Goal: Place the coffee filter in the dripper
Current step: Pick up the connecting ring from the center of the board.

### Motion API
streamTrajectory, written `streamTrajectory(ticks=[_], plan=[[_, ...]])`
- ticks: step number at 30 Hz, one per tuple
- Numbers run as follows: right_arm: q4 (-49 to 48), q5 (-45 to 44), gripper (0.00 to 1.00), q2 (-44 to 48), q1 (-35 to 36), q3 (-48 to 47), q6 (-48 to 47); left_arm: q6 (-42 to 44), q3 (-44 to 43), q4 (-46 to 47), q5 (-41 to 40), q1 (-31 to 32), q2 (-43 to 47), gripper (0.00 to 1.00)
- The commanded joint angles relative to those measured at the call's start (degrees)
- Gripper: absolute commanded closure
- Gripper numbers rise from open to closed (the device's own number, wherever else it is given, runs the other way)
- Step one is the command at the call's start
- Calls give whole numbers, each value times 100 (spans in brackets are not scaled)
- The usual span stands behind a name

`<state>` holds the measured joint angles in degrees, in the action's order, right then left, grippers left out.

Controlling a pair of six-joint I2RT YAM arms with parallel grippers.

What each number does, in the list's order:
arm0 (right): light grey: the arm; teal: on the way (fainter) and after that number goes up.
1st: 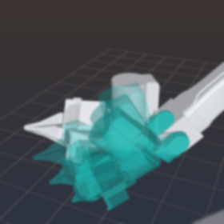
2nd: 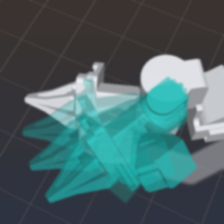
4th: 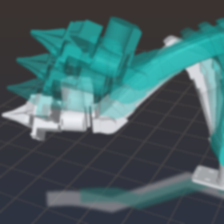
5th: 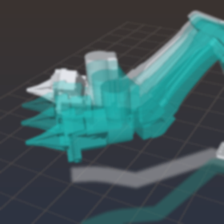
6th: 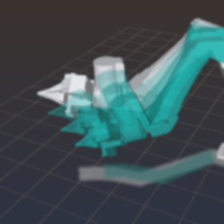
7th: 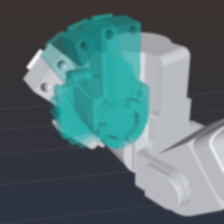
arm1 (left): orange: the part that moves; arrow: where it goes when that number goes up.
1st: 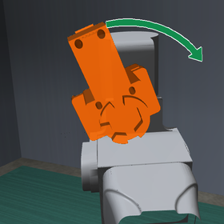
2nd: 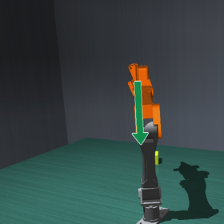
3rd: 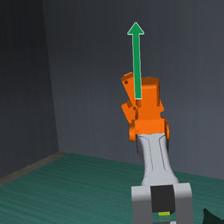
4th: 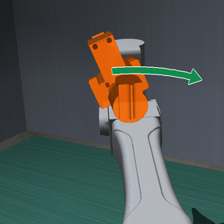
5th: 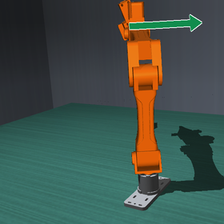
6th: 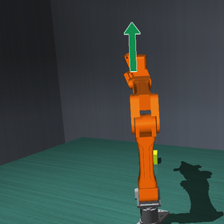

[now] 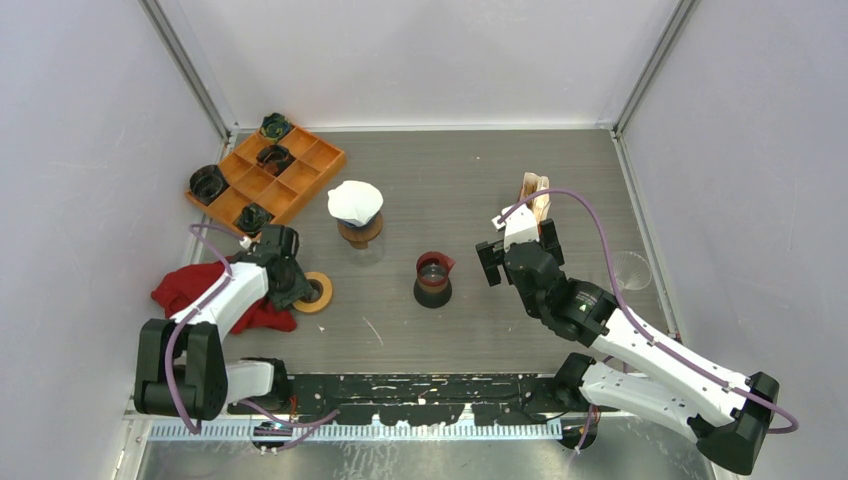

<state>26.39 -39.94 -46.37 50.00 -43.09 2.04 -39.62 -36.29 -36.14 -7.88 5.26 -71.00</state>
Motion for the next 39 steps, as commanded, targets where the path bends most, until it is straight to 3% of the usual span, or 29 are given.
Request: streamTrajectory(ticks=[1,13,23,28,39], plan=[[-240,-80,0,25,-25,-41,24,61,-1,255,155,-25,-39,58],[-240,-45,0,77,-25,-22,81,112,-138,-153,428,-16,611,74],[-180,42,0,179,-25,-20,145,-51,-168,-576,1119,173,1567,79],[-43,-72,0,265,-29,-61,171,-235,-269,-736,1155,718,1897,83],[268,-307,0,366,-39,-179,100,-329,-1094,-1451,448,2172,2003,85]])
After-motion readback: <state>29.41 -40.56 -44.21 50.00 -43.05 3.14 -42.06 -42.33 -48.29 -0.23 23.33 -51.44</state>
